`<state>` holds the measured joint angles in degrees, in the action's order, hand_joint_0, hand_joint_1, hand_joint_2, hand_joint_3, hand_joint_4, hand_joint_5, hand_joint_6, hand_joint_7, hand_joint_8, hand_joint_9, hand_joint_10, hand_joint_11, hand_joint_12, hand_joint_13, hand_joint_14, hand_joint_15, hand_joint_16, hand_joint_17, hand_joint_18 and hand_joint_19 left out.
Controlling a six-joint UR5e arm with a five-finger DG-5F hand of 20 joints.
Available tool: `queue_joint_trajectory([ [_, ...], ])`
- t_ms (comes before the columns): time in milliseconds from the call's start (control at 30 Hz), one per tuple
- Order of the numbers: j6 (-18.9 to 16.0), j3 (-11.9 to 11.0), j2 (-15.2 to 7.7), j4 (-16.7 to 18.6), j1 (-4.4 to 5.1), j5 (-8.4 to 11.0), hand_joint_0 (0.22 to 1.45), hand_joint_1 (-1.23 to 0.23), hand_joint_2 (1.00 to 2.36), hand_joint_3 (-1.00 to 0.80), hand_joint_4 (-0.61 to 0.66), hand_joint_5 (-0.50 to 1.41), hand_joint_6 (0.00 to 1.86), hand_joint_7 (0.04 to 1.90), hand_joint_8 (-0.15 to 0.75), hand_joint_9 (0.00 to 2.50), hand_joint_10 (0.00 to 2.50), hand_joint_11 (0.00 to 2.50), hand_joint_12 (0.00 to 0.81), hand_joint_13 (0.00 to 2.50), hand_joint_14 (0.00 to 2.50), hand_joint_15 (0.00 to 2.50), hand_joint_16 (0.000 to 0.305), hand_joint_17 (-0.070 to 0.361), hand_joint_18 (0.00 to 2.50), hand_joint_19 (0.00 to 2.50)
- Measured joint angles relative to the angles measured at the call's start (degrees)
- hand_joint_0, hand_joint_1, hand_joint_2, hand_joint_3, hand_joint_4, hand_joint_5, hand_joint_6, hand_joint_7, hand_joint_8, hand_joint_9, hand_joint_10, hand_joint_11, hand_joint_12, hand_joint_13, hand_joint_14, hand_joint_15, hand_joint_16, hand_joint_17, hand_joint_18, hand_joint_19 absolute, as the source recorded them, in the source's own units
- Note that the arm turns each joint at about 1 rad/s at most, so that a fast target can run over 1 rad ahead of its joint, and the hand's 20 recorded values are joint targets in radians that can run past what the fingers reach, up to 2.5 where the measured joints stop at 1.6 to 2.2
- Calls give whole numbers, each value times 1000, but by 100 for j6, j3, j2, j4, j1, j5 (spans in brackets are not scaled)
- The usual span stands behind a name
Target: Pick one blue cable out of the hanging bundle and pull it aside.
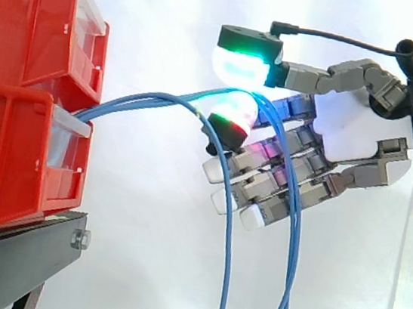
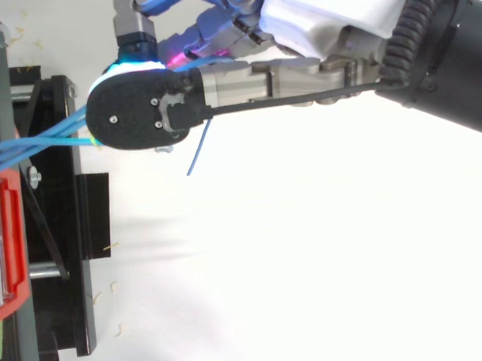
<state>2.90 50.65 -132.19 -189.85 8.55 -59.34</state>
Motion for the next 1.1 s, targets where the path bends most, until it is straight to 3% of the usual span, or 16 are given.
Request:
queue_joint_trajectory([
  [100,-3,0,0,0,-1,1,595,-973,1000,-500,-183,-103,834,1279,130,942,14,469,329,715,19,466,40,90,529,466],
  [167,-6,0,0,0,-1,1,579,-874,1000,-500,-128,-67,682,1357,123,929,16,438,336,709,19,464,41,92,509,483],
  [333,-6,4,0,0,-2,5,609,-750,1000,-500,-67,-52,533,1492,140,899,14,420,348,684,19,472,44,98,473,512],
  [433,-7,2,0,-4,-2,8,583,-765,1000,-500,-33,-57,501,1488,182,855,14,416,360,649,20,474,47,106,446,519],
  [600,-8,2,0,-8,-2,4,438,-763,1000,-500,43,-64,501,1497,251,826,12,406,414,648,18,469,59,134,483,512],
  [700,-8,2,0,-8,-2,2,429,-643,1000,-500,25,-62,509,1468,261,848,12,400,425,664,19,466,62,139,507,521],
  [733,-8,1,0,-9,-2,2,457,-539,1000,-500,13,-60,503,1488,254,861,14,392,416,666,18,475,60,134,502,537],
  [800,-8,1,0,-9,-2,2,501,-477,1000,-500,-11,-60,501,1524,240,864,13,411,405,663,19,476,57,128,483,565],
  [933,-8,0,0,-4,-2,5,583,-529,1012,-202,20,-74,551,1533,278,893,13,432,427,679,18,473,61,138,519,551],
  [1100,-8,0,0,0,-2,8,581,-546,1005,-126,58,-86,599,1436,304,896,12,421,455,694,17,468,68,152,560,528],
])
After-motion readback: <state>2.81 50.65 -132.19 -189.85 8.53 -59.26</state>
